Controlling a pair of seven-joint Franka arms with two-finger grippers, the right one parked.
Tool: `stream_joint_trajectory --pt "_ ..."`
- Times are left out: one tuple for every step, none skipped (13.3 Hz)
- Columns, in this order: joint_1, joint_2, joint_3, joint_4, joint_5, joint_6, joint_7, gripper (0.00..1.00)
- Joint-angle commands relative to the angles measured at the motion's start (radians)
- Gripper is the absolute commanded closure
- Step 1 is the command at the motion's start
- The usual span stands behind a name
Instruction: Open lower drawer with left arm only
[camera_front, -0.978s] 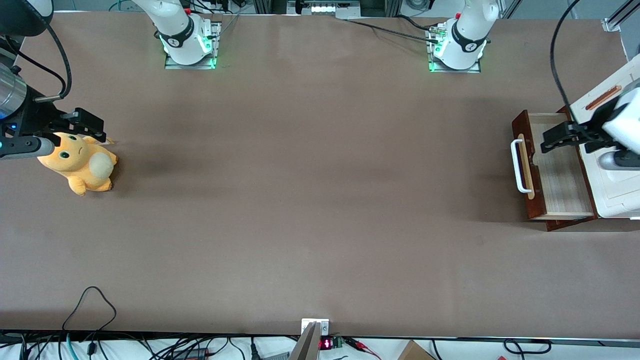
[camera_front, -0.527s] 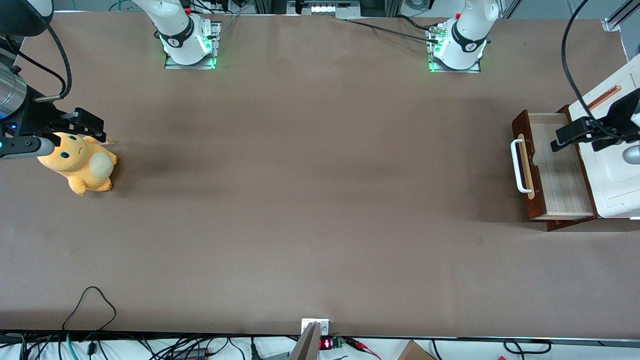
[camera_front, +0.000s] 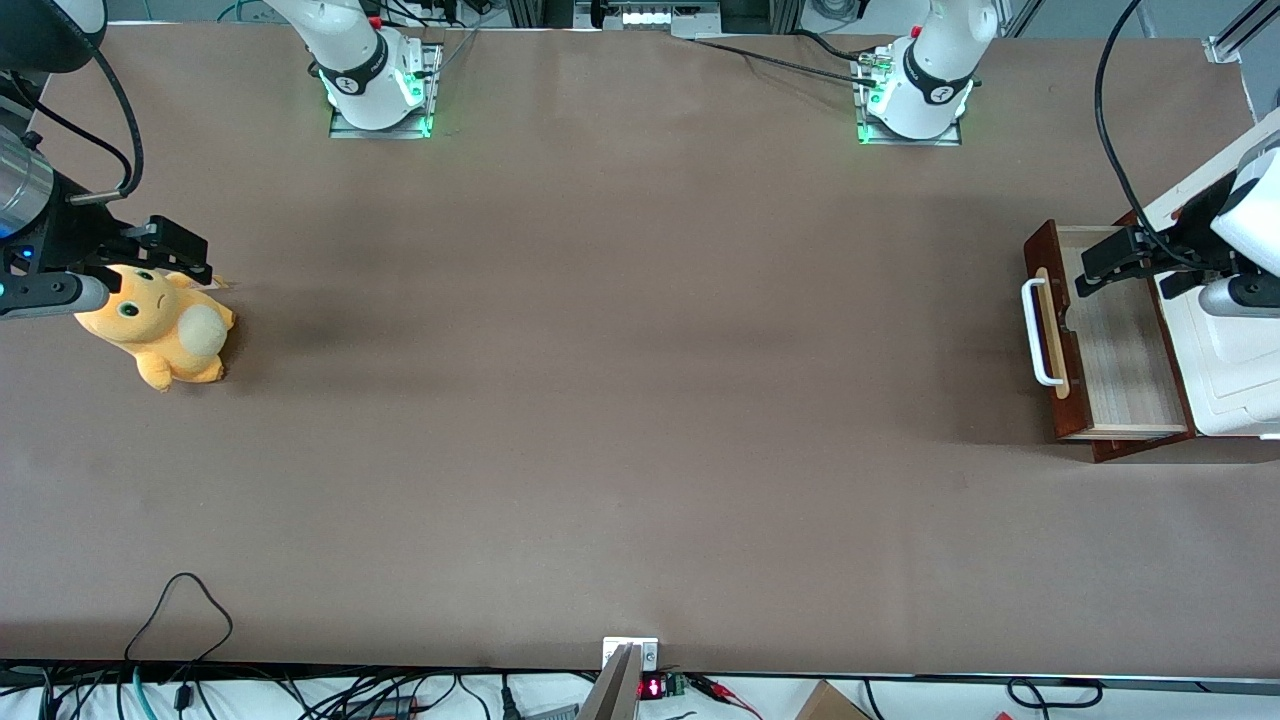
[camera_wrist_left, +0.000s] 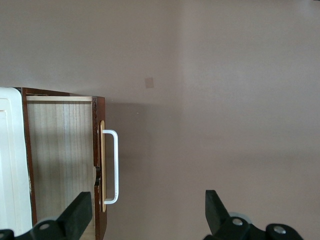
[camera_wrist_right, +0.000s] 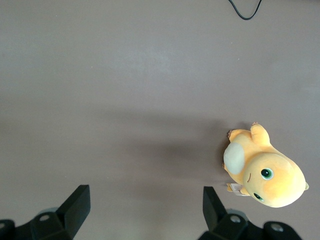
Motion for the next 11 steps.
stream_joint_trajectory --pt "0.008 -0.011 -0.004 0.011 0.021 -0.017 0.0 0.0" --pt "0.008 -0.011 -0.003 0.013 0.021 -0.044 0.005 0.0" --pt "0.008 -0.011 -0.003 0.017 0.021 -0.052 0.003 0.0" --pt "0.008 -0.01 -0.001 0.02 0.021 -0.052 0.0 0.0" --pt "0.01 -0.01 -0.001 0.02 0.021 -0.052 0.002 0.0" --pt "0.01 -0.01 0.0 0.02 0.019 -0.052 0.003 0.0" --pt "0.01 -0.01 0.002 0.02 0.021 -0.051 0.005 0.0" --pt "0.01 -0.01 0.003 0.02 0.021 -0.051 0.005 0.0" --pt "0.01 -0.01 0.003 0.02 0.021 -0.049 0.005 0.0" --pt "0.011 -0.01 0.005 0.02 0.021 -0.048 0.006 0.0" --pt "0.011 -0.01 0.005 0.02 0.022 -0.048 0.007 0.0"
